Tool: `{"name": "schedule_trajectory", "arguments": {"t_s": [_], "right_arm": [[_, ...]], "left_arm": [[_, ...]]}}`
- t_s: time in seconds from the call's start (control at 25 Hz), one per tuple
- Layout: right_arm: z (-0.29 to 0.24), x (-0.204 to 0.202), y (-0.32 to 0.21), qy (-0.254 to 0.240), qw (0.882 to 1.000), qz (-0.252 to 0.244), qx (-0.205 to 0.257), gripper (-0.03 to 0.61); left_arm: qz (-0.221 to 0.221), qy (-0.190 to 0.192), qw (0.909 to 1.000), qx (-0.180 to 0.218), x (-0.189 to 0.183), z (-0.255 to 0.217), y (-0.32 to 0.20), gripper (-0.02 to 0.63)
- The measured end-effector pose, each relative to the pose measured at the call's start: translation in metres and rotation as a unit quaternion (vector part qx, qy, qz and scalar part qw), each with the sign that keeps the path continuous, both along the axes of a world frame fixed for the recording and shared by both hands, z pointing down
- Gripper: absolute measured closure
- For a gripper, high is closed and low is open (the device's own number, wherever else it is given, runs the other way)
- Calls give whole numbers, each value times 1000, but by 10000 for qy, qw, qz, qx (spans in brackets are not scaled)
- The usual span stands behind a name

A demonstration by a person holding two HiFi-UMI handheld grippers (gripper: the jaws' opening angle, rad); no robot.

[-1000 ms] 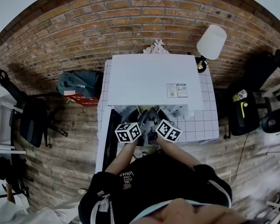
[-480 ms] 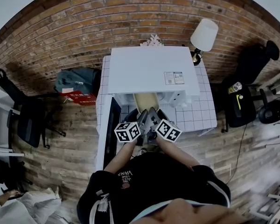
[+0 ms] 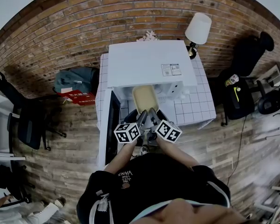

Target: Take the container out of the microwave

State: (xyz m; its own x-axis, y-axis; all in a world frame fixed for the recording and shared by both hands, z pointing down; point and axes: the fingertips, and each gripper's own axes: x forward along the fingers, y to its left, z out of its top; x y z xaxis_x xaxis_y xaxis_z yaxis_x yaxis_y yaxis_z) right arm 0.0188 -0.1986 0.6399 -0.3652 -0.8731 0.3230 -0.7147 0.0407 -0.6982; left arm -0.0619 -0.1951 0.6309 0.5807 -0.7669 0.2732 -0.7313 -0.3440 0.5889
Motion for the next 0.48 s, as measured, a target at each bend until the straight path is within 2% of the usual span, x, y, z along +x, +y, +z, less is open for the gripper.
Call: {"name": "schedule_trajectory", "arguments": {"t_s": [0.48], "right_arm": [[-4, 13, 20, -85, 9992, -388, -17, 367]], "left_arm": [[-311, -22, 9995, 81, 16, -6, 21, 397]]}}
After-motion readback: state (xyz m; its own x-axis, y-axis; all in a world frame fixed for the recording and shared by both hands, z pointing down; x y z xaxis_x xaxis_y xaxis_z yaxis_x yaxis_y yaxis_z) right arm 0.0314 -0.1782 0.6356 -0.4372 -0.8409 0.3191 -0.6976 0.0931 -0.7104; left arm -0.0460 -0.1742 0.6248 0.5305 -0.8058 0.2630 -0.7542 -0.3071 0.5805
